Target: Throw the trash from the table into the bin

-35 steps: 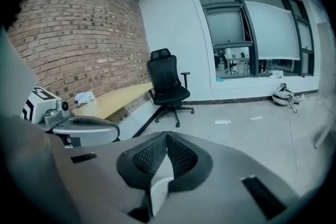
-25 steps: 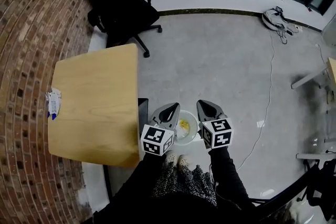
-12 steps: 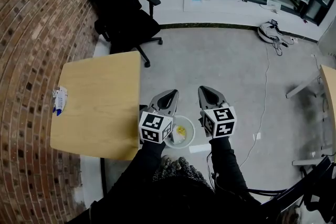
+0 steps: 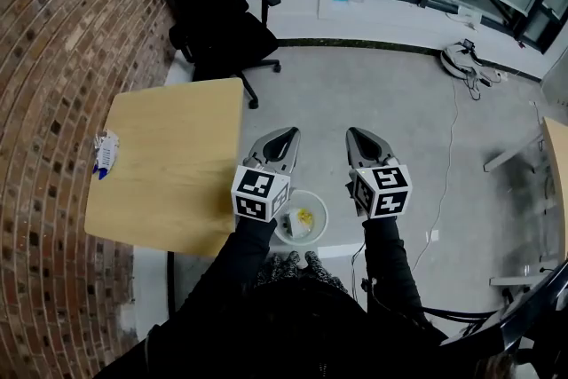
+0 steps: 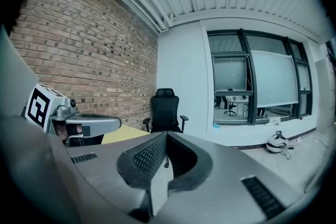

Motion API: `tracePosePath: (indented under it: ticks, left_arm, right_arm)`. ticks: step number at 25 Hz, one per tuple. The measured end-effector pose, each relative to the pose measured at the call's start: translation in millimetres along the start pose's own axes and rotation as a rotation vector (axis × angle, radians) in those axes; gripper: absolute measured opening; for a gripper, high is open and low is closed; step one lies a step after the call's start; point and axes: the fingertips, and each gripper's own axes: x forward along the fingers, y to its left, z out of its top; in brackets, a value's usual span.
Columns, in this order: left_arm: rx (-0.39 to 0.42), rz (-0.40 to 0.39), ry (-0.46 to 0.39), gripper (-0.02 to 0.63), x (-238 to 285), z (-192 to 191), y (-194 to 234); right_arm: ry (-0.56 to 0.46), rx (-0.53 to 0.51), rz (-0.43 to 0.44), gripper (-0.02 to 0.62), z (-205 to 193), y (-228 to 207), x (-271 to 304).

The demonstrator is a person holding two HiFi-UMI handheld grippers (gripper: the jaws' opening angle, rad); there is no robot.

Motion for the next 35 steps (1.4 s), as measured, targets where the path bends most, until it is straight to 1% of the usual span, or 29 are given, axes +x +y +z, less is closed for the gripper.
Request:
tracePosePath:
  ticks: [7, 13, 17, 22, 25, 28, 31, 35]
  left_arm:
    - [0.003, 0.020, -0.031, 0.006, -1.8, 13.2, 0.0]
    - [0.003, 0.033, -0.025, 0.005, -8.0, 12.7, -3.1]
    - [0.001, 0.063, -0.022, 0.006, -21.5, 7.9, 0.4]
    - [-0.001, 0.165, -0.010, 0.006, -59.0, 1.5, 22.1]
    - [-0.002, 0.246, 0.005, 0.006, -92.1, -5.5, 39.3]
    - [-0.009, 0.321, 0.015, 0.006, -126.3, -11.7, 62.6]
    - [-0.019, 0.390, 0.002, 0.006, -158.8, -12.3, 85.0]
    - [-0.032, 0.445, -0.022, 0.006, -195.0, -10.7, 112.6]
  right_arm:
    - [-0.025, -0.008, 0.008, 0.012, 10.2, 1.0, -2.7]
    - [-0.031, 0.004, 0.033, 0.012, 10.3, 5.8, -5.7]
    - [-0.025, 0.002, 0.067, 0.012, 4.4, 19.6, -3.0]
    - [-0.017, -0.005, 0.165, 0.012, 0.7, 57.6, 9.7]
    - [-0.011, 0.013, 0.247, 0.012, -4.6, 89.1, 18.0]
    - [0.000, 0.013, 0.306, 0.012, -10.3, 123.1, 28.1]
    - [0.006, -0.005, 0.368, 0.012, -11.5, 160.2, 38.0]
    - [0.004, -0.038, 0.423, 0.012, -3.3, 206.4, 51.5]
